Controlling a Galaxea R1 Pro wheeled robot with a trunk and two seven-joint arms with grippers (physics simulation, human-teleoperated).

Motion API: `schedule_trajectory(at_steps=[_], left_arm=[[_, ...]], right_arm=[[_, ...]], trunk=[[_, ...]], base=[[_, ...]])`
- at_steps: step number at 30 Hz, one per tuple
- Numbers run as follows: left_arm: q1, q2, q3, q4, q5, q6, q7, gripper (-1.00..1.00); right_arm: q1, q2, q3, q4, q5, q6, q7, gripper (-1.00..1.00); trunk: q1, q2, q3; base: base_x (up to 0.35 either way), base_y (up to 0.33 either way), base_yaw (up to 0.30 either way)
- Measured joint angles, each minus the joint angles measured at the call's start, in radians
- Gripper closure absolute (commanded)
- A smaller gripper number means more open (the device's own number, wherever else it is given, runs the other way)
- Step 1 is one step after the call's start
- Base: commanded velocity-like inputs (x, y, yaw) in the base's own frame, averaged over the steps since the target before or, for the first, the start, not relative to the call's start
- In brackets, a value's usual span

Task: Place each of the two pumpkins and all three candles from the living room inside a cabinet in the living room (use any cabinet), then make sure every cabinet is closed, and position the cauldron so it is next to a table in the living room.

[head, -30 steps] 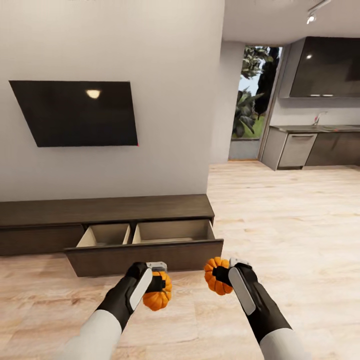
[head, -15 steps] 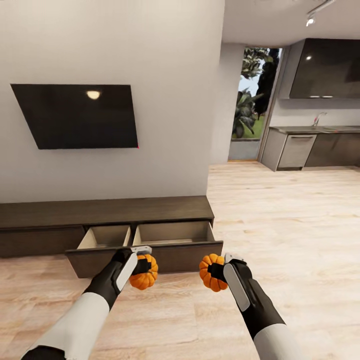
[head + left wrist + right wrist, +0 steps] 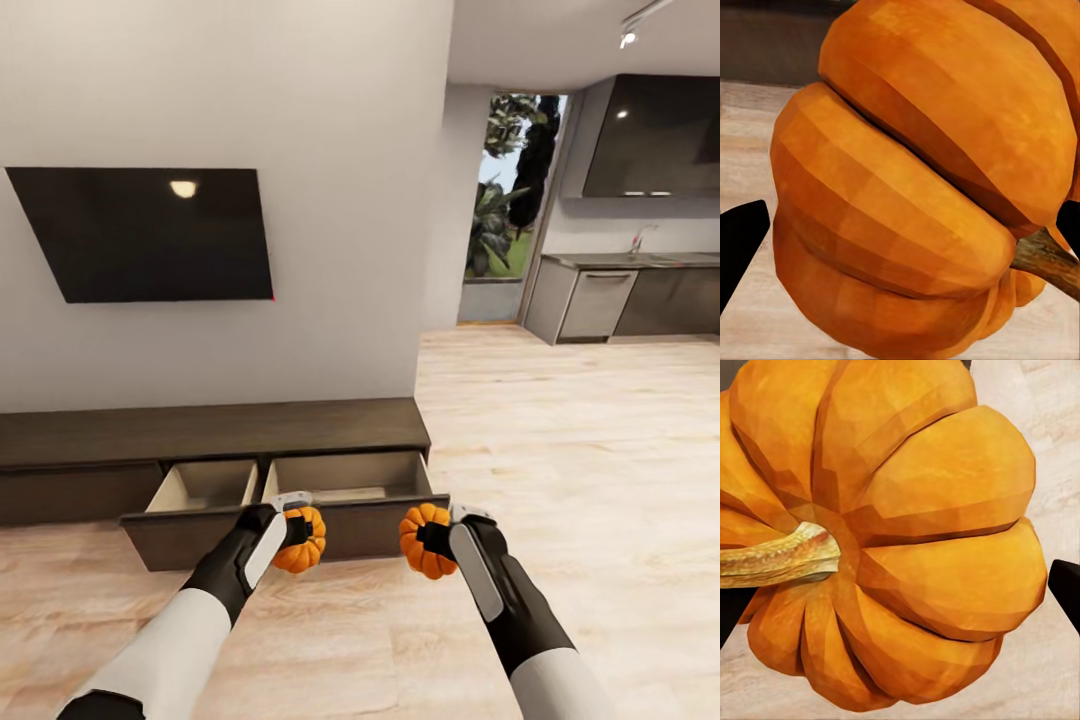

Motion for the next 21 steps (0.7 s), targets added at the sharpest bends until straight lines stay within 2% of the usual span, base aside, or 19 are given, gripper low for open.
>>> schedule_trajectory(at_steps=[4, 8, 14, 21], left_arm=[[0.0, -0.004, 0.001, 0.0, 0.001, -0.001, 0.0, 1.0], [0.0, -0.005, 0.001, 0.0, 0.001, 0.0, 0.001, 1.0], [0.0, -0.008, 0.0, 0.0, 0.001, 0.0, 0.0, 1.0], [0.0, -0.014, 0.0, 0.0, 0.0, 0.001, 0.001, 1.0]], right_arm=[[0.001, 0.004, 0.001, -0.009, -0.002, 0.001, 0.001, 1.0], [0.001, 0.006, 0.0, -0.013, -0.008, 0.004, 0.001, 1.0], [0.0, 0.007, -0.002, -0.02, -0.011, 0.035, 0.003, 1.0], [0.0, 0.006, -0.002, -0.022, -0.012, 0.038, 0.003, 1.0]], trunk=[[0.0, 0.0, 0.0], [0.0, 0.0, 0.0], [0.001, 0.0, 0.0], [0.0, 0.0, 0.0]], base=[[0.347, 0.019, 0.0], [0.279, 0.16, 0.0], [0.067, 0.039, 0.0], [0.161, 0.01, 0.087]])
